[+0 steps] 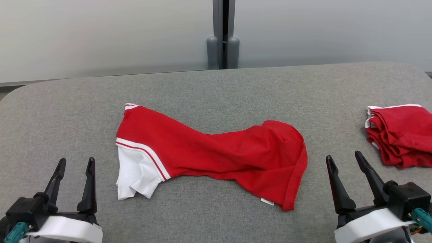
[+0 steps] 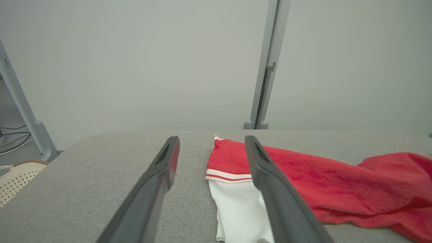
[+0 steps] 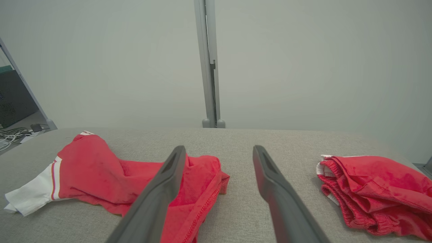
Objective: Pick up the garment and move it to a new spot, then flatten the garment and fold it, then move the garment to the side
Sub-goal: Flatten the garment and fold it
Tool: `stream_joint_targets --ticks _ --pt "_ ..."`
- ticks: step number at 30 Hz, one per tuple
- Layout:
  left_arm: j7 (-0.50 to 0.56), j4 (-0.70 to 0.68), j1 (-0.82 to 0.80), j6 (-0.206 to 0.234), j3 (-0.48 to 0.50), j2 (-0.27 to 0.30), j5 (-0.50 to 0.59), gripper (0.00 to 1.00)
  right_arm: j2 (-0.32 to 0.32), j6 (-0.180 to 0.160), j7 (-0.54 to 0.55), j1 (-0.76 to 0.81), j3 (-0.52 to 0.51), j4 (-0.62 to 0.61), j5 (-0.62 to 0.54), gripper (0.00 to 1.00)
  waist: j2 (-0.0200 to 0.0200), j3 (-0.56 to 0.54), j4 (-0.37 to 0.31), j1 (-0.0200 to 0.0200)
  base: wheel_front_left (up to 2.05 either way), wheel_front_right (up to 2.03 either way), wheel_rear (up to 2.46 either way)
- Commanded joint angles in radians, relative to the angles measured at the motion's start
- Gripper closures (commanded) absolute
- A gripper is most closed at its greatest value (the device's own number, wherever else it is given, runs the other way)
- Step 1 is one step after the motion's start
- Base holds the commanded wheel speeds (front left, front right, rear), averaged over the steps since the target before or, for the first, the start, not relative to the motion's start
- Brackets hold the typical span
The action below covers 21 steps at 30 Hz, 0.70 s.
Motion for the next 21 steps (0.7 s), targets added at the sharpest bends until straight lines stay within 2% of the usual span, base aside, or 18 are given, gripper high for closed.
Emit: stream_joint_targets --ticks 1,10,19,20,21 --pt "-0.001 -0.004 0.000 0.002 0.002 0.007 0.002 0.00 -0.002 0.000 0.000 0.008 -0.003 -0.001 0.004 0.00 -0.0001 0.003 0.001 0.0000 0.00 0.00 0.00" --pt "-0.004 -0.025 -0.055 -0.015 -0.010 0.017 -0.004 0.00 -0.002 0.000 0.030 0.006 0.049 0.069 0.012 0.00 -0.0001 0.080 0.026 0.0000 0.00 0.00 0.00" --pt "-0.023 -0.014 -0.104 -0.033 -0.013 0.015 -0.020 0.00 -0.002 0.000 -0.014 -0.059 0.098 0.259 0.050 0.00 -0.0001 0.148 0.043 0.0000 0.00 0.00 0.00" --pt "-0.025 -0.013 -0.107 -0.034 -0.014 0.015 -0.022 0.00 -0.002 0.000 -0.022 -0.069 0.101 0.272 0.054 0.07 -0.0001 0.150 0.044 0.0000 0.00 0.00 0.00" --pt "-0.026 -0.011 -0.109 -0.036 -0.015 0.016 -0.023 0.00 -0.002 0.000 -0.029 -0.078 0.105 0.281 0.054 0.55 -0.0001 0.152 0.044 0.0000 0.00 0.00 0.00"
